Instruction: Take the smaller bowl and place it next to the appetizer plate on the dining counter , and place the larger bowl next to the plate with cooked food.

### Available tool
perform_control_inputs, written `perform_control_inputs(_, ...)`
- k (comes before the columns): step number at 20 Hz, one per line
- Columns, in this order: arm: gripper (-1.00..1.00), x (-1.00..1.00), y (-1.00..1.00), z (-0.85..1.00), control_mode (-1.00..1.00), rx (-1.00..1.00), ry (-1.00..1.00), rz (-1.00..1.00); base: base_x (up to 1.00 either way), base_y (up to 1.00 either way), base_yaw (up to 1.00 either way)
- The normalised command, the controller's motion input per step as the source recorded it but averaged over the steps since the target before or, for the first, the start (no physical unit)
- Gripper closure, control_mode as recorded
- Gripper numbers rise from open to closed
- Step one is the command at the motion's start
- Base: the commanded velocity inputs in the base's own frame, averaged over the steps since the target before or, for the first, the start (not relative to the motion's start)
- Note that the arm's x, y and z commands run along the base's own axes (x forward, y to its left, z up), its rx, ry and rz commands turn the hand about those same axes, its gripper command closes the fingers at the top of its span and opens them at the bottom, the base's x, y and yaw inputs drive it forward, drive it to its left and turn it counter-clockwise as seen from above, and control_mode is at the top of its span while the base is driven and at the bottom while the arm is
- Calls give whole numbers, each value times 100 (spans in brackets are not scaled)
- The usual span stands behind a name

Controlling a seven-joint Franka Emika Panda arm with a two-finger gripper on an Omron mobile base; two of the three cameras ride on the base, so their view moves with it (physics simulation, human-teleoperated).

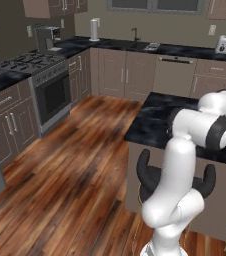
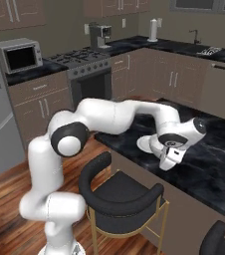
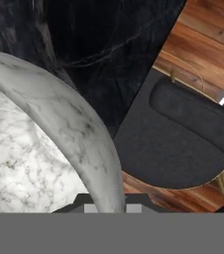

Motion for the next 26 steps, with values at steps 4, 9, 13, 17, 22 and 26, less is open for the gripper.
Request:
perform_control_inputs(4, 100, 40, -28, -30, -100, 0, 0, 0, 0, 0, 0)
perform_control_inputs(9, 100, 36, -30, -32, -100, 0, 0, 0, 0, 0, 0)
perform_control_inputs(13, 100, 35, -3, -37, -100, 0, 0, 0, 0, 0, 0)
perform_control_inputs(17, 100, 44, -3, -43, -100, 0, -1, 0, 0, 0, 0)
perform_control_inputs(22, 100, 38, -3, -38, -100, 0, 0, 0, 0, 0, 0)
perform_control_inputs(26, 100, 29, 0, -32, -100, 0, 0, 0, 0, 0, 0)
